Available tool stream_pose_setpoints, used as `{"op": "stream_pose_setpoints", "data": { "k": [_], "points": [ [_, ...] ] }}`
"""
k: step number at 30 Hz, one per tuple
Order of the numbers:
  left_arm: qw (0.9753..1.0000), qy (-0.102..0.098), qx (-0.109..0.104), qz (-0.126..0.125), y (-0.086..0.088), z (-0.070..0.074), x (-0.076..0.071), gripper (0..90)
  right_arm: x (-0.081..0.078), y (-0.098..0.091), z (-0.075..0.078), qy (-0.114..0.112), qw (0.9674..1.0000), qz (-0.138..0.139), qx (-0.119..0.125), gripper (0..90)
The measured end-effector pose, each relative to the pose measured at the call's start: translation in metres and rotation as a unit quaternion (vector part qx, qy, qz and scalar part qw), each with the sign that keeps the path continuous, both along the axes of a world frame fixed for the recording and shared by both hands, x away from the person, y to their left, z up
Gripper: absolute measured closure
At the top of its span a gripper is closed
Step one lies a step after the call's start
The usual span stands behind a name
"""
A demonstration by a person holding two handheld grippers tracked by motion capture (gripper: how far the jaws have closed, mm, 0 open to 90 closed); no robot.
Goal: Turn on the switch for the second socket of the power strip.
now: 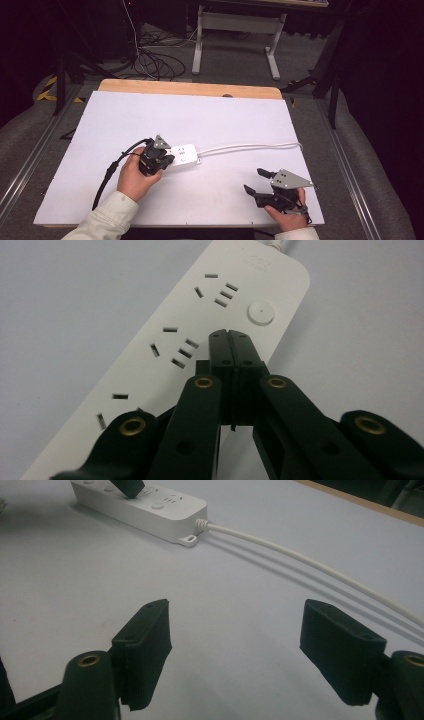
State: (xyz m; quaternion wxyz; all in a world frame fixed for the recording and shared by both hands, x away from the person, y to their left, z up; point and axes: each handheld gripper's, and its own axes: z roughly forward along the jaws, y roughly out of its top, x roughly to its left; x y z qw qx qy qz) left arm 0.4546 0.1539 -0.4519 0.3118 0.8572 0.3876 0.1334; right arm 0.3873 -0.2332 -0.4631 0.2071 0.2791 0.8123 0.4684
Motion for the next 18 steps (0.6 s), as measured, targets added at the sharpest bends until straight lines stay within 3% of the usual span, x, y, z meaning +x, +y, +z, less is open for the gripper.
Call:
{"op": "stream_pose_setpoints", "data": {
  "k": [10,18],
  "points": [
    [0.9999,0.005,-0.013,-0.001,0.0033,-0.0019,0.0011,90.0,-0.0003,0.0009,0.0,0.0,1.0,0.0,-0.001,28.7],
    [1.0,-0.001,0.0,-0.003,0.0006,-0.0017,0.0003,90.0,0.0,0.0011,0.0,0.001,1.0,0.001,-0.002,28.7]
  ]
}}
